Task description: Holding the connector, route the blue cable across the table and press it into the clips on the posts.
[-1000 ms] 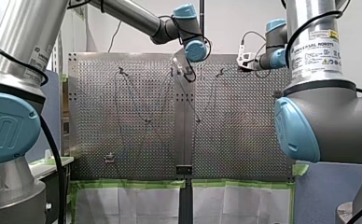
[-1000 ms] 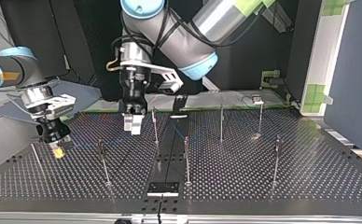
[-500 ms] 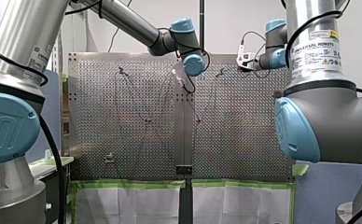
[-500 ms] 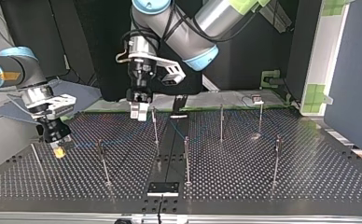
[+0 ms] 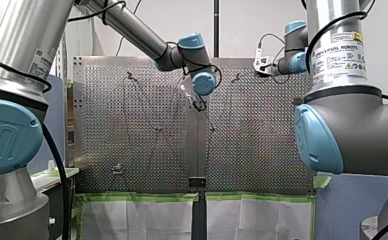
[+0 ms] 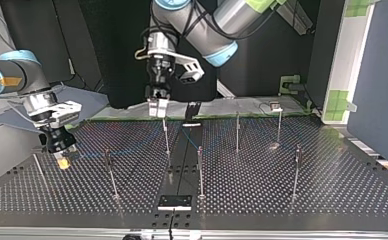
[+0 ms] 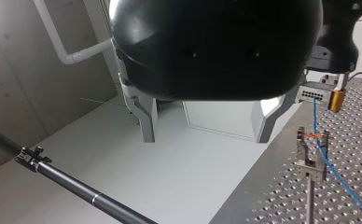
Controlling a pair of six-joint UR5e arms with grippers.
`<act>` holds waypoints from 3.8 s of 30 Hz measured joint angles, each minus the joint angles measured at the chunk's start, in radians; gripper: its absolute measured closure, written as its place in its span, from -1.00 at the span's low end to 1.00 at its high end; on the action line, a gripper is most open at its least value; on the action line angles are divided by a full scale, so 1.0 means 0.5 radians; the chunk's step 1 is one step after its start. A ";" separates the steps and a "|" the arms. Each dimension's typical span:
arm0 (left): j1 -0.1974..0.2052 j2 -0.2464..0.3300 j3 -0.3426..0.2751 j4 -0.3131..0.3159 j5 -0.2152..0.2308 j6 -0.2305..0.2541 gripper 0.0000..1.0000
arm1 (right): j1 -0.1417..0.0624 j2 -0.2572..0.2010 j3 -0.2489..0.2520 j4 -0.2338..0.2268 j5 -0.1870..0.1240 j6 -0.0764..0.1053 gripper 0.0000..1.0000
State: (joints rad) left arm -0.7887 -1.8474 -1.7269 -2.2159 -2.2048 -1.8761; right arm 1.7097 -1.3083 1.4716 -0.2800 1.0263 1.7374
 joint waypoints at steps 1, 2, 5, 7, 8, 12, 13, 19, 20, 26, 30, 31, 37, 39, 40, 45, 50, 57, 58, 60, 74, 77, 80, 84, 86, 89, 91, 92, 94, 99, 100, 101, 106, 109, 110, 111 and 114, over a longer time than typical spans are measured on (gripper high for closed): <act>0.001 0.000 -0.017 0.016 0.000 0.000 -1.00 | 0.000 0.000 0.000 0.000 0.000 -0.001 1.00; 0.001 0.000 -0.039 0.038 0.001 0.000 -1.00 | 0.000 0.000 0.000 0.000 0.000 -0.002 1.00; 0.003 0.000 -0.093 0.092 0.003 0.000 -1.00 | 0.000 0.000 0.000 0.001 0.000 -0.003 1.00; 0.004 0.000 -0.122 0.123 0.005 0.000 -1.00 | 0.000 -0.001 0.000 0.001 0.000 -0.004 1.00; 0.005 0.000 -0.140 0.139 0.008 0.000 -1.00 | 0.000 -0.001 0.000 0.001 0.000 -0.004 1.00; 0.005 0.000 -0.196 0.195 0.012 0.000 -1.00 | -0.001 -0.001 0.000 0.001 0.005 -0.004 1.00; 0.005 0.000 -0.210 0.209 0.012 0.000 -1.00 | -0.002 -0.001 0.000 0.001 0.005 -0.004 1.00; 0.006 0.000 -0.312 0.312 0.013 0.000 -1.00 | -0.004 -0.002 0.000 0.001 0.006 -0.004 1.00; 0.006 0.000 -0.335 0.334 0.013 0.000 -1.00 | -0.005 -0.001 0.000 0.001 0.006 -0.004 1.00; 0.006 0.000 -0.440 0.440 0.014 0.000 -1.00 | -0.008 -0.001 -0.001 0.001 0.006 -0.004 1.00; 0.006 0.000 -0.507 0.507 0.015 0.000 -1.00 | -0.009 -0.001 -0.001 0.001 0.008 -0.002 1.00; 0.006 0.000 -0.524 0.523 0.015 0.000 -1.00 | -0.009 -0.001 -0.001 0.001 0.009 -0.002 1.00; 0.006 0.000 -0.627 0.628 0.015 0.000 -1.00 | -0.009 -0.001 -0.001 0.001 0.020 -0.001 1.00; 0.006 0.000 -0.665 0.664 0.015 0.000 -1.00 | -0.009 -0.001 -0.001 0.001 0.022 -0.002 1.00; 0.006 0.000 -0.680 0.680 0.015 0.000 -1.00 | -0.009 -0.001 -0.001 0.001 0.022 -0.002 1.00; 0.006 0.000 -0.772 0.746 0.015 0.000 -1.00 | -0.007 -0.001 0.000 0.002 0.024 -0.004 1.00; 0.006 0.000 -0.860 0.758 0.015 0.000 -1.00 | -0.002 -0.001 0.000 0.004 0.033 -0.002 1.00; 0.006 0.000 -0.976 0.759 0.015 0.000 -1.00 | 0.000 -0.001 0.000 0.010 0.039 -0.004 1.00; 0.006 0.000 -0.992 0.759 0.015 0.000 -1.00 | 0.000 -0.002 0.000 0.011 0.040 -0.004 1.00; 0.006 0.000 -1.033 0.759 0.015 0.000 -1.00 | 0.000 -0.002 0.000 0.012 0.040 -0.004 1.00; 0.006 0.000 -1.283 0.759 0.015 0.000 -1.00 | 0.003 -0.001 0.003 0.021 0.066 -0.007 1.00; 0.006 0.000 -1.336 0.759 0.015 0.000 -1.00 | 0.004 -0.002 0.002 0.022 0.074 -0.007 1.00; 0.006 0.000 -1.380 0.759 0.015 0.000 -1.00 | 0.005 -0.002 0.002 0.022 0.082 -0.007 1.00; 0.006 0.000 -1.408 0.759 0.015 0.000 -1.00 | 0.006 -0.002 0.001 0.023 0.085 -0.007 1.00; 0.006 0.000 -1.412 0.759 0.015 0.000 -1.00 | 0.006 -0.002 0.001 0.023 0.086 -0.007 1.00; 0.006 0.000 -1.414 0.759 0.015 0.000 -1.00 | 0.006 -0.002 0.001 0.023 0.086 -0.007 1.00; 0.006 0.000 -1.414 0.759 0.015 0.000 -1.00 | 0.006 -0.002 0.001 0.023 0.086 -0.007 1.00; 0.006 0.000 -1.415 0.759 0.015 0.000 -1.00 | 0.006 -0.002 0.001 0.023 0.086 -0.007 1.00; 0.006 0.000 -1.415 0.759 0.015 0.000 -1.00 | 0.006 -0.002 0.001 0.023 0.086 -0.007 1.00; 0.006 0.000 -1.415 0.759 0.015 0.000 -1.00 | 0.006 -0.002 0.001 0.023 0.086 -0.007 1.00; 0.006 0.000 -1.415 0.759 0.015 0.000 -1.00 | 0.006 -0.002 0.001 0.023 0.086 -0.007 1.00; 0.006 0.000 -1.415 0.759 0.015 0.000 -1.00 | 0.006 -0.002 0.001 0.023 0.086 -0.007 1.00; 0.006 0.000 -1.415 0.759 0.015 0.000 -1.00 | 0.006 -0.002 0.001 0.023 0.086 -0.007 1.00; 0.006 0.000 -1.415 0.759 0.015 0.000 -1.00 | 0.006 -0.002 0.001 0.023 0.086 -0.007 1.00; 0.006 0.000 -1.415 0.759 0.015 0.000 -1.00 | 0.006 -0.002 0.001 0.023 0.086 -0.007 1.00; 0.006 0.000 -1.415 0.759 0.015 0.000 -1.00 | 0.006 -0.002 0.001 0.023 0.086 -0.007 1.00; 0.006 0.000 -1.415 0.759 0.015 0.000 -1.00 | 0.006 -0.002 0.001 0.023 0.086 -0.007 1.00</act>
State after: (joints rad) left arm -0.7858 -1.8474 -2.4345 -1.8364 -2.1974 -1.8760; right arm 1.7128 -1.3095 1.4721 -0.2686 1.0693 1.7337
